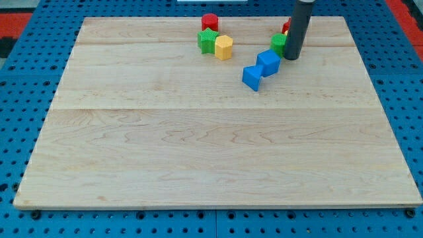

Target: Push the blue triangle into the blue cube

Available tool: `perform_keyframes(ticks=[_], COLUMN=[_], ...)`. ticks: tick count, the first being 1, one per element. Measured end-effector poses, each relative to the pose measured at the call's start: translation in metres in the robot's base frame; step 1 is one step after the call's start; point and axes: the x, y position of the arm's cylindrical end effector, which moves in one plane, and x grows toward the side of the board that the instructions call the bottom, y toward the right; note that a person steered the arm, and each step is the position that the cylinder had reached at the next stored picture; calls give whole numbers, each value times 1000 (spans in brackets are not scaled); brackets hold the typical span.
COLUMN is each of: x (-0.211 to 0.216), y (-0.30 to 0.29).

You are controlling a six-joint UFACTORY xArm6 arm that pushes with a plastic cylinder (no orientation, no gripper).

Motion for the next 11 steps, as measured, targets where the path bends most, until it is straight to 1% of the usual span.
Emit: perform_keyframes(ticks=[1,2,3,4,5,6,8,9,10,11], x=[11,72,111,111,93,74,44,51,73,73], y=[1,-10,-47,-81,-80,-64,-5,30,11,-46])
